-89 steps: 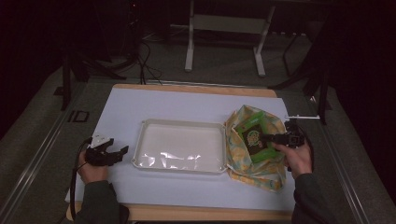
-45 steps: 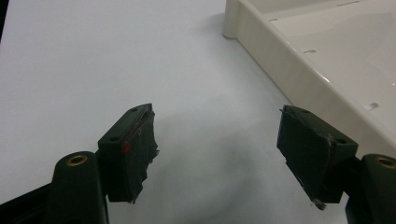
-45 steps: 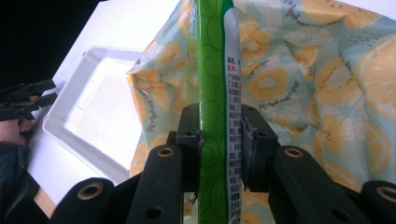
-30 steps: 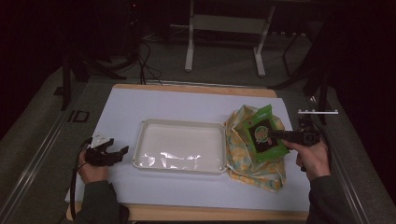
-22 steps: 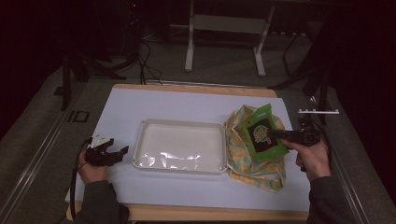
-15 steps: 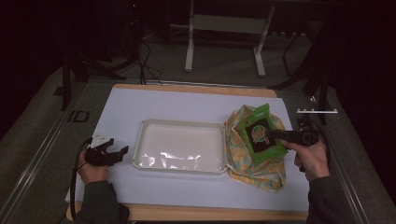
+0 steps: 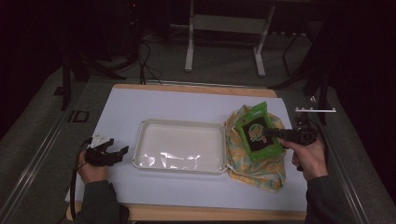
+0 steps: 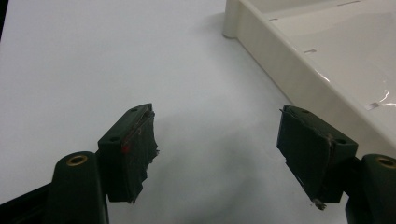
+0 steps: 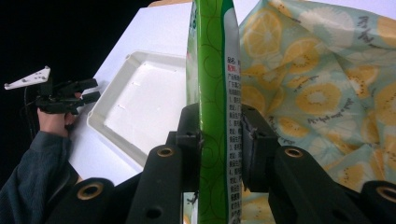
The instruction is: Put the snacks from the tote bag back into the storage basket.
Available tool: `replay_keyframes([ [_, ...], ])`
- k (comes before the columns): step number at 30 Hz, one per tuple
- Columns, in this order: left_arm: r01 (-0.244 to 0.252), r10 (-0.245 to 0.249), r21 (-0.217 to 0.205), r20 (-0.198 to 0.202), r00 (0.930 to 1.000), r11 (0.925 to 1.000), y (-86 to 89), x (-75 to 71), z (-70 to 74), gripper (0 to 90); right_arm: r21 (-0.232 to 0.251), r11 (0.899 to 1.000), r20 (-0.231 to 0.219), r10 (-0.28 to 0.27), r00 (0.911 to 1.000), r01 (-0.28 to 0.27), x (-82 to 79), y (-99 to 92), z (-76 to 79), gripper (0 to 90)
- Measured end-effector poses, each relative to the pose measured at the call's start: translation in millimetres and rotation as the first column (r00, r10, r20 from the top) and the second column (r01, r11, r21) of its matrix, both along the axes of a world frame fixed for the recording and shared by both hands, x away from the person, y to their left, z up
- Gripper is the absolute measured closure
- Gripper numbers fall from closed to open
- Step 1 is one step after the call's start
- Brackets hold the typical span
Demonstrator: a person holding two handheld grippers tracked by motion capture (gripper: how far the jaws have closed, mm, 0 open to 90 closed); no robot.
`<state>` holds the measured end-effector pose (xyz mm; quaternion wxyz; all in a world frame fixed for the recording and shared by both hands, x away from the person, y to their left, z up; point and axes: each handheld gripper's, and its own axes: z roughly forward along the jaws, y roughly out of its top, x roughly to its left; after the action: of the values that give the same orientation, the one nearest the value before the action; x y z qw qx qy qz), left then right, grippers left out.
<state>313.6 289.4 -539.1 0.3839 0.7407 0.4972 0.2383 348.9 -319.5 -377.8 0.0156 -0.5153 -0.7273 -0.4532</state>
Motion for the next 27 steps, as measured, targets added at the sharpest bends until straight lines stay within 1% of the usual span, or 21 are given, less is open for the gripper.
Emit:
replay_keyframes([
  [8,0.001,-0.001,-0.001,-0.001,1.0000,1.0000,0.0,0.1,0.0,28.3,0.005,1.000,0.008,0.013,0.9999,-0.013,1.4,8.3,3.1,72.3],
  [21,0.001,-0.001,-0.002,-0.001,1.0000,1.0000,0.2,0.0,0.0,28.3,0.023,0.999,0.013,0.030,0.9995,-0.030,6.2,24.5,2.3,72.3],
  [27,0.001,-0.001,-0.003,0.000,1.0000,1.0000,0.3,0.1,0.0,28.3,0.031,0.999,0.018,0.028,0.9995,-0.028,8.5,31.7,1.5,72.3],
])
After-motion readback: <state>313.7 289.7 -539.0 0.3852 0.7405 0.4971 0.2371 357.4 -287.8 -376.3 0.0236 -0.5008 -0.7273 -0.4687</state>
